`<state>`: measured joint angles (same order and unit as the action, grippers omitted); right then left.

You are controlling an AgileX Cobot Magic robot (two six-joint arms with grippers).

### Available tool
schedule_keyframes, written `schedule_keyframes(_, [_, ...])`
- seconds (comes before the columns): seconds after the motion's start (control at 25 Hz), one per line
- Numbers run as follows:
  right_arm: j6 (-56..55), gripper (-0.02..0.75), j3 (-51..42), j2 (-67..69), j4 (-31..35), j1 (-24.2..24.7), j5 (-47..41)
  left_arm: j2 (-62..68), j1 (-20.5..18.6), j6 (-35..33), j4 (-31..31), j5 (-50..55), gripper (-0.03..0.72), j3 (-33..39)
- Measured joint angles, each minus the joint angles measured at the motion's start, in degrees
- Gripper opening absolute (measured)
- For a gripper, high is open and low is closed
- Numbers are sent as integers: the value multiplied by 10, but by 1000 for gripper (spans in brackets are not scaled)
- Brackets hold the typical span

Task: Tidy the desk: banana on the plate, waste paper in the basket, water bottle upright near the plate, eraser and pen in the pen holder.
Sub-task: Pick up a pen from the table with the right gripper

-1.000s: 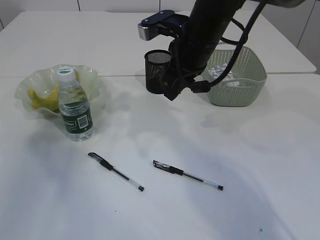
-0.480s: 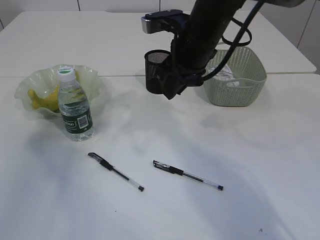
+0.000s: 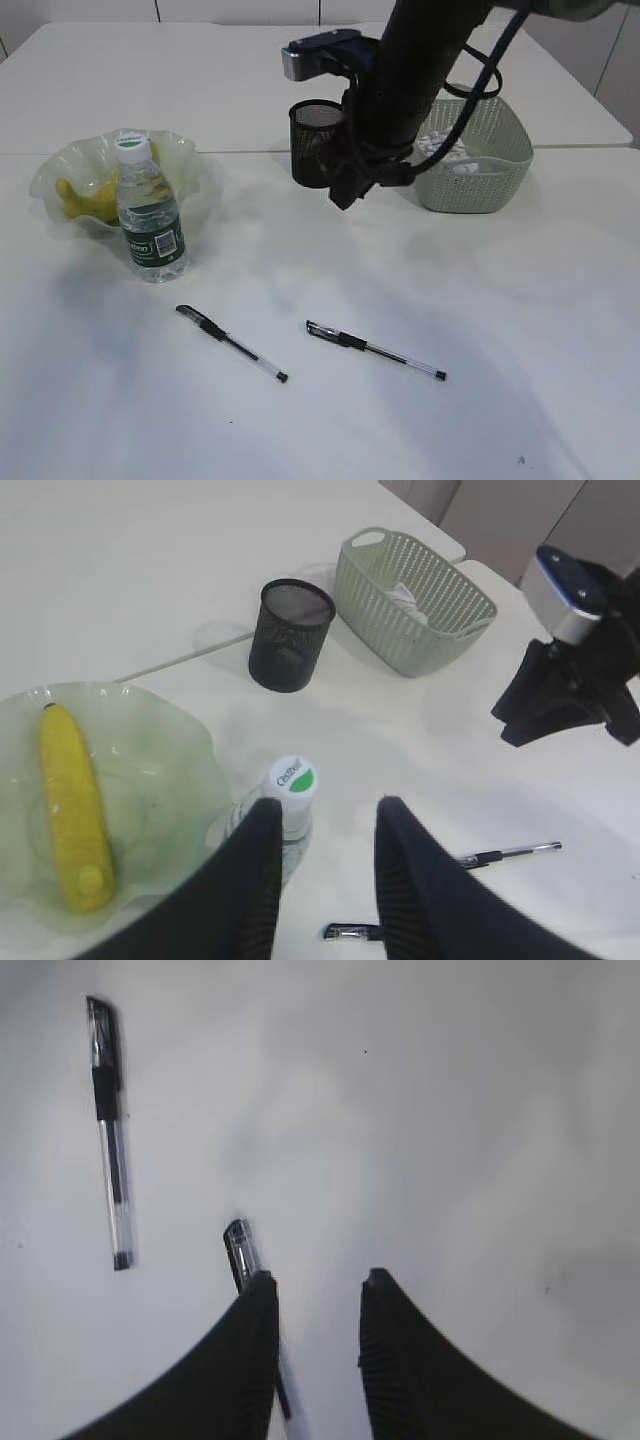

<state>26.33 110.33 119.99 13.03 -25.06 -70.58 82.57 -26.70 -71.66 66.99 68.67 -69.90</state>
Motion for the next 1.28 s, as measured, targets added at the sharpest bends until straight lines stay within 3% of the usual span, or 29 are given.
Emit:
schedule_keyframes(0.44, [93, 213, -192, -30, 55, -7, 4, 0, 0, 11, 15, 0, 216, 0])
schedule_keyframes(0.92, [253, 213, -197, -51, 97, -38, 6, 0, 0, 11, 16, 0, 216, 0])
schedule_keyframes(1.28, [269, 215, -198, -2, 104, -38, 8, 0, 0, 17, 16, 0, 215, 0])
